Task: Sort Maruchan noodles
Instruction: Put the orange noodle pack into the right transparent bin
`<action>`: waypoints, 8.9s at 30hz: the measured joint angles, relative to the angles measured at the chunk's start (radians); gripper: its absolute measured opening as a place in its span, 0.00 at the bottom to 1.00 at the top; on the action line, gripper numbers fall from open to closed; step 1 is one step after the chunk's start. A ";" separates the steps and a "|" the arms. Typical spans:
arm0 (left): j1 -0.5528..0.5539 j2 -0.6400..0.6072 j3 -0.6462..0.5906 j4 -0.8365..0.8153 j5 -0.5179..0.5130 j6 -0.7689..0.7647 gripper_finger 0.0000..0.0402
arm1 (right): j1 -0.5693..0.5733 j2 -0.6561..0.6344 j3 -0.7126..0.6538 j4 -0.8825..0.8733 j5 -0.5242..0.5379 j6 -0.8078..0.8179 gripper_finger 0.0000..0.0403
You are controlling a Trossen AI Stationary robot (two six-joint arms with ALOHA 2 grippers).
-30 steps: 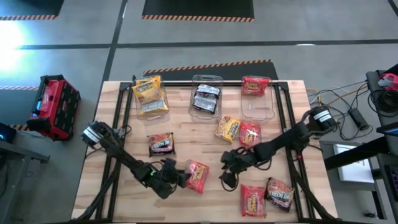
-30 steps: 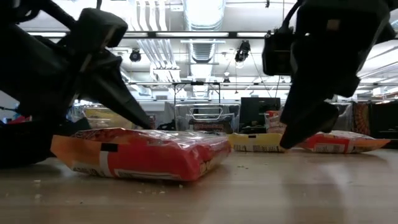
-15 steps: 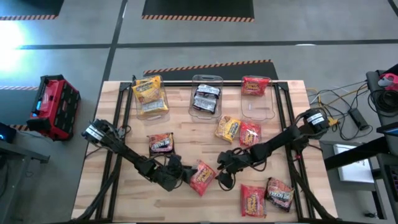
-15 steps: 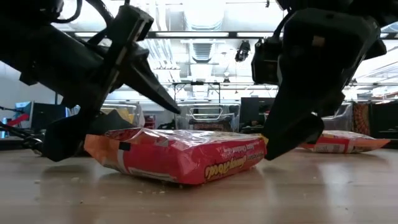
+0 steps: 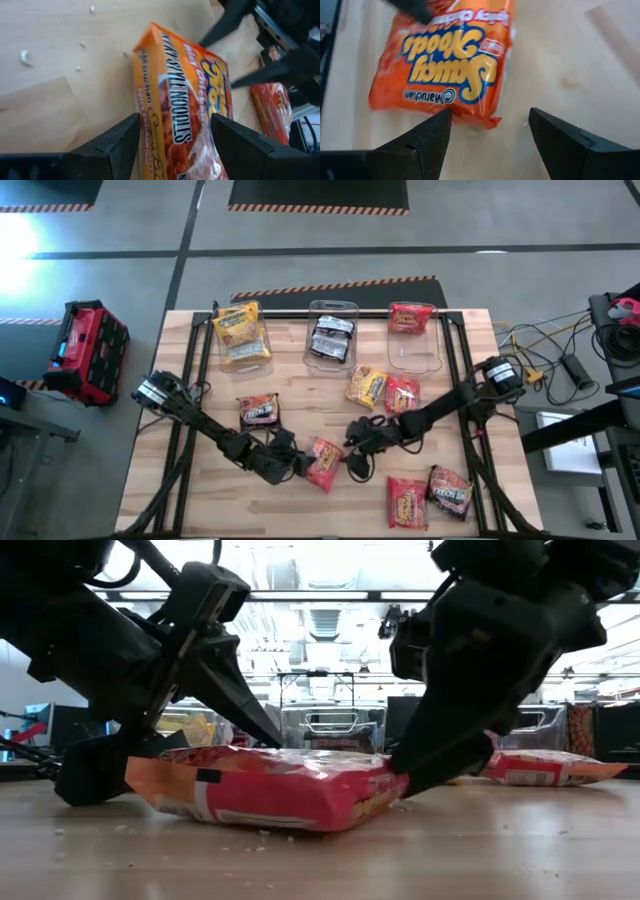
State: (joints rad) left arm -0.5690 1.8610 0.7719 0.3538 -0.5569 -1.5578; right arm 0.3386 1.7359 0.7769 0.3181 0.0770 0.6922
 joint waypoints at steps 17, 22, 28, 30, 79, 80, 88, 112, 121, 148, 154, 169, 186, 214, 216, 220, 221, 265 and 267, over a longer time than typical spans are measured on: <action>0.030 0.000 -0.002 0.061 0.025 0.035 0.56 | -0.049 0.056 0.001 0.051 -0.005 -0.031 0.64; 0.031 0.000 -0.002 0.053 0.025 0.035 0.53 | -0.049 0.056 0.001 0.067 -0.006 -0.043 0.64; 0.031 0.000 -0.002 0.054 0.026 0.030 0.38 | -0.050 0.052 0.000 0.063 -0.028 -0.052 0.64; 0.031 0.000 -0.002 0.058 0.033 0.027 0.33 | -0.050 0.046 0.000 0.059 -0.044 -0.053 0.64; 0.084 -0.024 0.328 0.090 -0.581 0.733 0.32 | -0.117 -0.646 -0.002 -0.490 -0.050 -0.026 0.64; 0.086 -0.022 0.337 0.091 -0.581 0.747 0.32 | -0.117 -0.646 -0.002 -0.477 -0.050 -0.032 0.64; 0.096 -0.002 0.380 0.134 -0.578 0.779 0.32 | -0.119 -0.654 0.000 -0.395 -0.047 -0.108 0.64; 0.114 -0.002 0.378 0.267 -0.545 0.896 0.32 | -0.119 -0.655 -0.001 -0.332 -0.057 -0.248 0.40; 0.115 -0.002 0.378 0.266 -0.509 1.014 0.37 | -0.119 -0.655 -0.002 -0.346 -0.057 -0.262 0.30; 0.112 -0.152 0.377 -0.125 -0.423 1.148 0.53 | -0.165 -0.826 0.000 -0.701 0.111 -0.272 0.30; 0.112 -0.149 0.377 -0.136 -0.425 1.145 0.53 | -0.283 -0.877 0.027 -0.981 0.333 -0.343 0.30; 0.113 -0.147 0.377 -0.174 -0.428 1.156 0.53 | -0.811 -0.739 0.264 -1.427 0.386 -0.773 0.30; 0.115 -0.146 0.377 -0.262 -0.432 1.152 0.53 | -1.048 -0.401 0.380 -1.517 0.289 -1.209 0.30; 0.183 -0.146 0.375 -0.320 -0.484 1.210 0.53 | -1.143 -0.215 0.380 -1.316 0.291 -1.463 0.30; 0.190 -0.146 0.375 -0.320 -0.484 1.210 0.53 | -1.146 -0.216 0.380 -1.310 0.290 -1.462 0.30; 0.198 -0.146 0.375 -0.321 -0.484 1.210 0.53 | -1.148 -0.215 0.380 -1.308 0.290 -1.465 0.30; 0.199 -0.146 0.375 -0.320 -0.484 1.210 0.53 | -1.148 -0.215 0.380 -1.308 0.290 -1.471 0.30; 0.211 -0.146 0.370 -0.352 -0.484 1.210 0.53 | -1.151 -0.216 0.378 -1.287 0.364 -1.596 0.51; 0.211 -0.146 0.370 -0.356 -0.484 1.210 0.53 | -1.151 -0.217 0.378 -1.286 0.370 -1.596 0.51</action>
State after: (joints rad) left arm -0.3580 1.7153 1.1423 -0.0022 -1.0409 -0.3481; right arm -0.8124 1.5190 1.1549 -0.9674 0.4469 -0.9039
